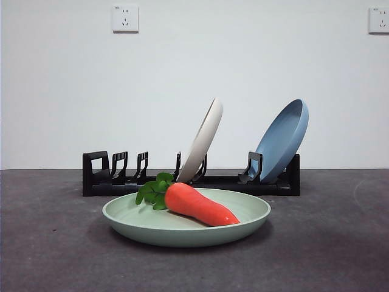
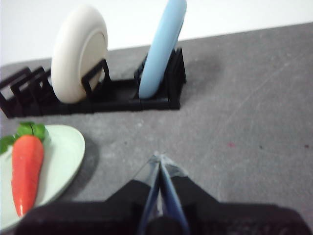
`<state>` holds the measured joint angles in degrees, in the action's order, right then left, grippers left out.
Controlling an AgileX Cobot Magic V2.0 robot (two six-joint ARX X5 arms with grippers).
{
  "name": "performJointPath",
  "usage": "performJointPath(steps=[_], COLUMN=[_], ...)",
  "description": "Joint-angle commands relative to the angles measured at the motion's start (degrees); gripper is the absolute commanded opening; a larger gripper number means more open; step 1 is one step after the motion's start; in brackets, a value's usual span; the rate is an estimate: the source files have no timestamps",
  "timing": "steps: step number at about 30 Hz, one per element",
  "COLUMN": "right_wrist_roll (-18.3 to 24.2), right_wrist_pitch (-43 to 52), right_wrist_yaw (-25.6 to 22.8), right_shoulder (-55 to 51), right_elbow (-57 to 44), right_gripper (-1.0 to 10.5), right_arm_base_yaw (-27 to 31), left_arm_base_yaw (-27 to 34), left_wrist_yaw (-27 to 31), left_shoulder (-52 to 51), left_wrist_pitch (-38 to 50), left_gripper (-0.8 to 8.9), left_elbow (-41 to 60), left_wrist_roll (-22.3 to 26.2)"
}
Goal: Take the green plate from the plate rack,put the plate on the table,take the carrot from the table,put the carrot in the plate
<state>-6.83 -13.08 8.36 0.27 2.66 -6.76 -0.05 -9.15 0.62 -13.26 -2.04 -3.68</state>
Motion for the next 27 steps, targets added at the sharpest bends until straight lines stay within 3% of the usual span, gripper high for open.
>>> performJointPath(steps=[1,27], right_wrist_roll=[1.0,-0.2], right_wrist_pitch=[-0.8,-1.5], right_wrist_yaw=[-0.1,-1.2], right_shoulder=[-0.2,0.1], right_elbow=[-0.7,-0.7], right_gripper=[0.0,0.0], right_arm_base_yaw=[0.0,0.0], left_arm_base_yaw=[0.2,0.2], left_wrist_yaw=[0.0,0.0], left_shoulder=[-0.2,-0.2], left_wrist_pitch=[-0.7,-0.7], left_gripper=[-0.03,-0.03], left_elbow=[0.5,0.5], left_wrist_roll=[-0.2,-0.2])
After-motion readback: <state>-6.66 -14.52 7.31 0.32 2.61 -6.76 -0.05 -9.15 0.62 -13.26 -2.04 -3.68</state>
